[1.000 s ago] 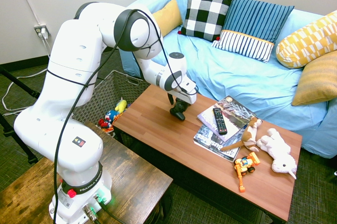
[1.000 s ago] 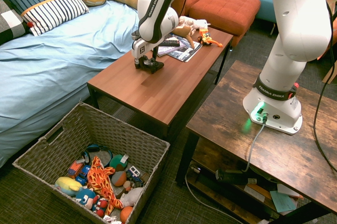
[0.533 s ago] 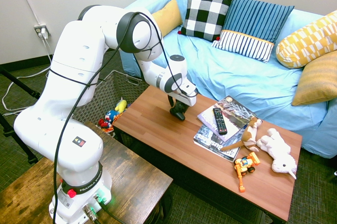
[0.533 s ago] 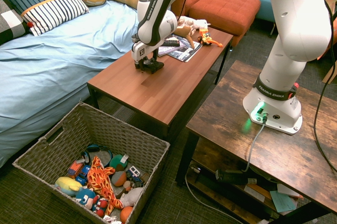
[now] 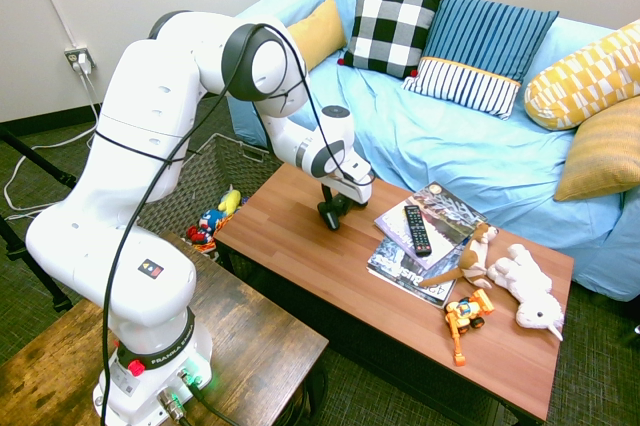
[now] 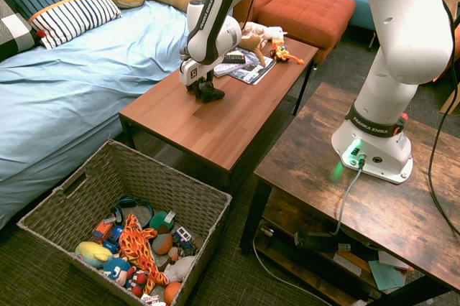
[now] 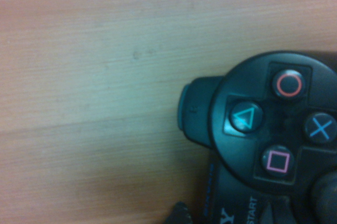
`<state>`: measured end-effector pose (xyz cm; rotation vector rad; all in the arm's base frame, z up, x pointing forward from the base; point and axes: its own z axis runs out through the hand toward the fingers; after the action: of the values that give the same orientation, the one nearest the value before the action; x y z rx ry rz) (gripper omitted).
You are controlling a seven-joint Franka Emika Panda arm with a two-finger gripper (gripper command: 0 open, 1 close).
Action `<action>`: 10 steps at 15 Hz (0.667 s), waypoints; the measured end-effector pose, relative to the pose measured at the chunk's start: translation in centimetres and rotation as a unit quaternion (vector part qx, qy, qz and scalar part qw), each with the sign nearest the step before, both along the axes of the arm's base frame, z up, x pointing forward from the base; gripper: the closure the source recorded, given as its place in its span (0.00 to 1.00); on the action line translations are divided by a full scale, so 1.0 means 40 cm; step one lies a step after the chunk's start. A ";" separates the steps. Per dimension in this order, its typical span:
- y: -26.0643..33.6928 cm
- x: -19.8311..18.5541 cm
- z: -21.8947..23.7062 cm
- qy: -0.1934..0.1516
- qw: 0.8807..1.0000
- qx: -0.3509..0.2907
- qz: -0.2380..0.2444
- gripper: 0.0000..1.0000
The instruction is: Put the gamepad in the basket
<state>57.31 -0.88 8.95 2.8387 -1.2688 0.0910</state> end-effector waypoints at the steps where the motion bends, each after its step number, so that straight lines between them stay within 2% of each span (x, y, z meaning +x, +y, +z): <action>1: 0.001 0.002 0.005 -0.001 1.000 0.000 0.000 1.00; 6: 0.066 0.029 0.140 -0.035 0.999 0.003 0.017 1.00; 10: 0.257 0.007 0.262 -0.054 0.997 0.006 0.050 1.00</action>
<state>57.57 9.41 19.42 2.9430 -1.1477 0.2443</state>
